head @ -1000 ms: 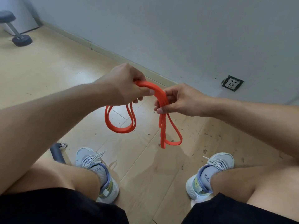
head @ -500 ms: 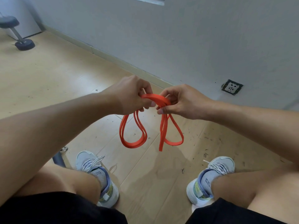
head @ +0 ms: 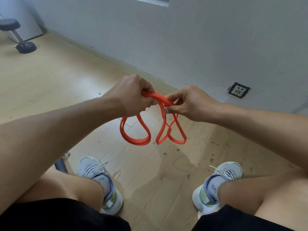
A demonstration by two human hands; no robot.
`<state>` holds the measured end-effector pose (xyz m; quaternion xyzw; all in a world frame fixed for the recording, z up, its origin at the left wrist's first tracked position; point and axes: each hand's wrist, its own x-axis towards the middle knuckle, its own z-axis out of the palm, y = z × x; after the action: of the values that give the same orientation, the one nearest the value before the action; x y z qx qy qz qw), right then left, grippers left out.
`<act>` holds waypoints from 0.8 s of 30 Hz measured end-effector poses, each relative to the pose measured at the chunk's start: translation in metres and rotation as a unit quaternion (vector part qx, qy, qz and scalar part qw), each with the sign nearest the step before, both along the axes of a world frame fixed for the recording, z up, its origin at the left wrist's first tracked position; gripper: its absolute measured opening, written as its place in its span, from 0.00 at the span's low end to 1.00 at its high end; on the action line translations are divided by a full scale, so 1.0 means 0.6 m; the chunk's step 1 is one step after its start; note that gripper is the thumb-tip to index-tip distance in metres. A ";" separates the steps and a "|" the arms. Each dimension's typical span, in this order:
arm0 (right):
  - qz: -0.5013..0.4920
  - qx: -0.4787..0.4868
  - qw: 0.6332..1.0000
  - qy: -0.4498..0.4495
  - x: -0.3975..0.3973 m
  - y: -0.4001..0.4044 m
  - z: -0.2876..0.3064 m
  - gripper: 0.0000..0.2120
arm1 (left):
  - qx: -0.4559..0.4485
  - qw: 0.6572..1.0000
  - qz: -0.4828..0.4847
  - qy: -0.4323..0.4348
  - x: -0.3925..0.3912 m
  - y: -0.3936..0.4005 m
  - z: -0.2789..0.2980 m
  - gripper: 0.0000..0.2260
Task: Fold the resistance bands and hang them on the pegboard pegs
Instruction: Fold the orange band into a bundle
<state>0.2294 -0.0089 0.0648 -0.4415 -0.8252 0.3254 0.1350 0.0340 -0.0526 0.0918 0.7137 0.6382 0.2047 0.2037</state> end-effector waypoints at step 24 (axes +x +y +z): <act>-0.023 -0.227 0.973 0.026 0.009 0.003 -0.060 0.08 | 0.128 0.958 0.099 -0.235 0.003 -0.012 0.043 0.09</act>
<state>0.2348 -0.0074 0.0289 -0.4707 -0.7159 0.5122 0.0601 0.0359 -0.0601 0.1177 0.5986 0.6083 0.4660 0.2336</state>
